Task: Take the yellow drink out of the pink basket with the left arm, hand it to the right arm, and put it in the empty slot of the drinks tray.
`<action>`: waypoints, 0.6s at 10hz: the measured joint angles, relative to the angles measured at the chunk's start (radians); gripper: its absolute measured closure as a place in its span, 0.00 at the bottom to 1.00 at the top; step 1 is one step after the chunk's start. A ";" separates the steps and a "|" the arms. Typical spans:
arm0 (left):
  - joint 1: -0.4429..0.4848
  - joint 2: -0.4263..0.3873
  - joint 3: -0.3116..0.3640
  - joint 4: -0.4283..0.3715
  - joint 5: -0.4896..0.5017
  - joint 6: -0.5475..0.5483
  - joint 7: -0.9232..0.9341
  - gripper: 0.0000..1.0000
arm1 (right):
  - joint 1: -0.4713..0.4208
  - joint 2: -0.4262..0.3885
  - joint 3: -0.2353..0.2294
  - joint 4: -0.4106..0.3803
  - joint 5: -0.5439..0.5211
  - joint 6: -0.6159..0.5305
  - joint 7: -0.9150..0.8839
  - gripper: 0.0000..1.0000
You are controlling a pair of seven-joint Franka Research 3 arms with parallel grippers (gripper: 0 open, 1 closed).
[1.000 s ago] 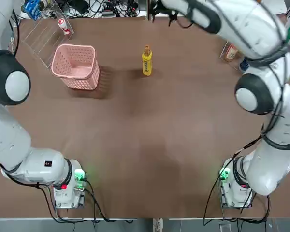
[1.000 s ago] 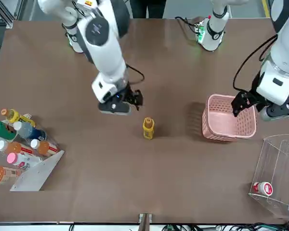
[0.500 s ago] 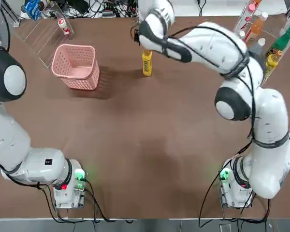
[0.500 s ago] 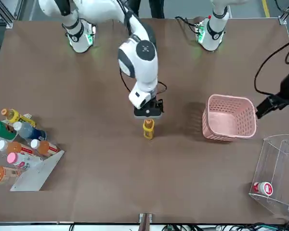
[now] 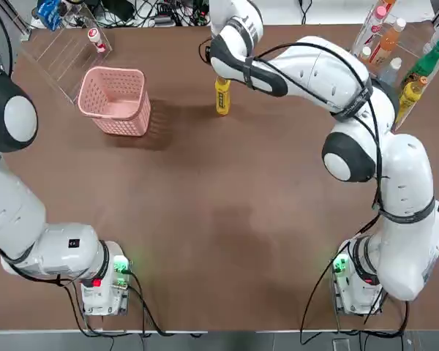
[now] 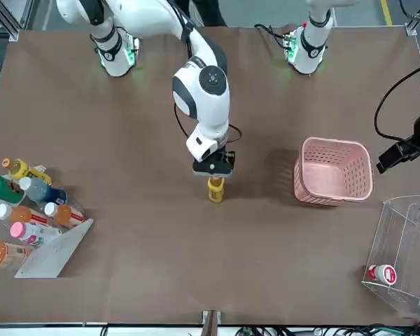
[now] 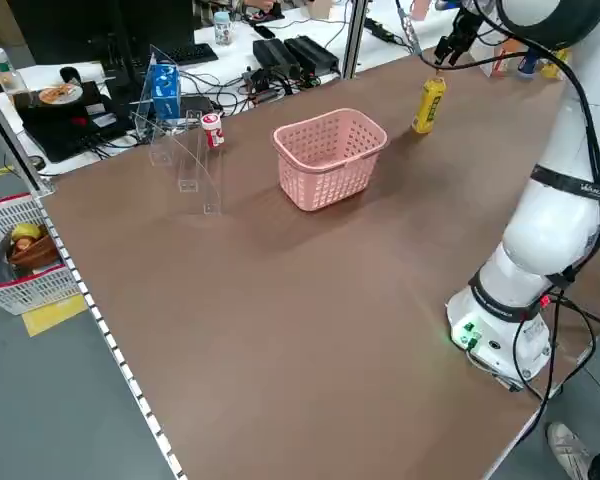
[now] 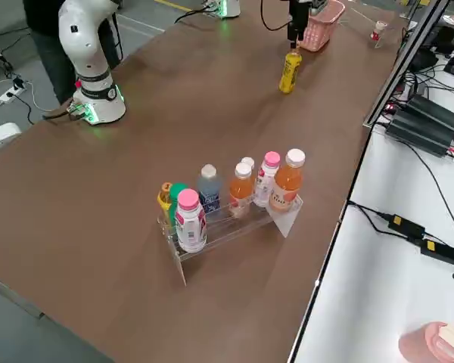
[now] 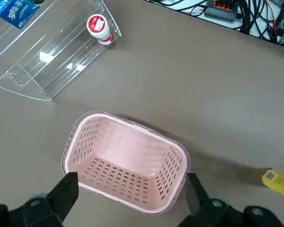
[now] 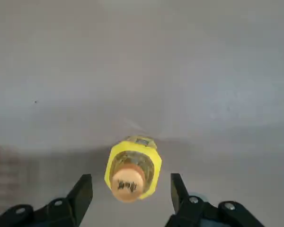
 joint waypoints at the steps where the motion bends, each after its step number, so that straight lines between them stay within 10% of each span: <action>1: 0.014 0.005 0.000 -0.002 -0.004 0.000 0.042 0.00 | -0.009 0.015 0.000 0.000 0.028 0.031 0.029 0.25; 6: 0.038 0.008 -0.002 -0.002 -0.010 0.000 0.165 0.00 | -0.025 0.035 0.000 0.004 0.081 0.052 0.052 0.25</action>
